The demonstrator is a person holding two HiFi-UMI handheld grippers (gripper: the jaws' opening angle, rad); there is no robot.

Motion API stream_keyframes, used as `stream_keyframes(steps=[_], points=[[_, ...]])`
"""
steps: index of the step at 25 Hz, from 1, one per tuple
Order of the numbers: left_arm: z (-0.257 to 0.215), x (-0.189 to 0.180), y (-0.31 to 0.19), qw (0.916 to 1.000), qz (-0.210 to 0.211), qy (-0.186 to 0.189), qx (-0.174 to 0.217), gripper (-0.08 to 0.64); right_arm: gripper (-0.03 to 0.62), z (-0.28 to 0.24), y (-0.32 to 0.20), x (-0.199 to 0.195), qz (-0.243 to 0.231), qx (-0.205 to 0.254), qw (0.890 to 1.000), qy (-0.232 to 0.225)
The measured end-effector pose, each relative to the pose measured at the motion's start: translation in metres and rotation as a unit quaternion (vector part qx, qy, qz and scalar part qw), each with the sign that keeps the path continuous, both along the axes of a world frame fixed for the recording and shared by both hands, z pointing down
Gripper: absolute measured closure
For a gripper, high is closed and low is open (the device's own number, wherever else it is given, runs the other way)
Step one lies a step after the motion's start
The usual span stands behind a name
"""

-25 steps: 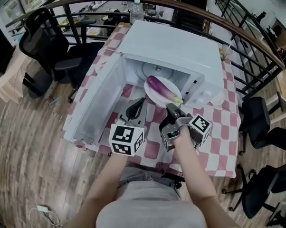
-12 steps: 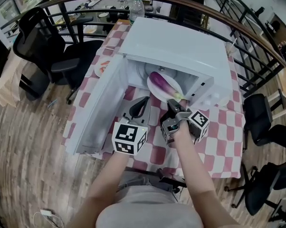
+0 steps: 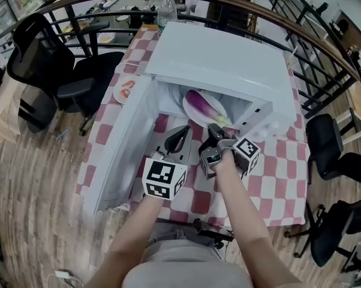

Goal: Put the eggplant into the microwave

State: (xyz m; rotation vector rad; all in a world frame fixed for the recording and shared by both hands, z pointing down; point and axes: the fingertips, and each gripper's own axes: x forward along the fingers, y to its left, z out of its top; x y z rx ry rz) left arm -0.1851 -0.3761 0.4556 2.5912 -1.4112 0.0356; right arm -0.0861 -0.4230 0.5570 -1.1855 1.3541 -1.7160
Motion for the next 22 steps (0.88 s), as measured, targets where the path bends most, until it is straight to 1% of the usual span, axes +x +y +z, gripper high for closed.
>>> stream_keyframes(steps=[9,12,14,18,22], points=[[0.003,0.000,-0.010,0.9999,0.010,0.004,-0.007,0.561,0.555,0.009,-0.014,0.000,0.009,-0.005,1.000,0.001],[0.003,-0.001,-0.012,0.9999,0.010,0.004,-0.012,0.561,0.555,0.009,-0.020,0.005,0.018,-0.009,1.000,0.011],[0.003,-0.002,-0.012,0.9999,0.009,0.003,-0.014,0.561,0.555,0.008,-0.023,0.005,0.011,-0.010,1.000,0.026],[0.003,-0.005,-0.013,0.9998,0.005,0.004,-0.020,0.561,0.554,0.007,-0.029,0.001,-0.020,-0.021,0.998,0.062],[0.003,-0.008,-0.011,0.9997,0.003,0.004,-0.026,0.561,0.536,0.012,-0.031,0.000,-0.026,-0.055,0.996,0.061]])
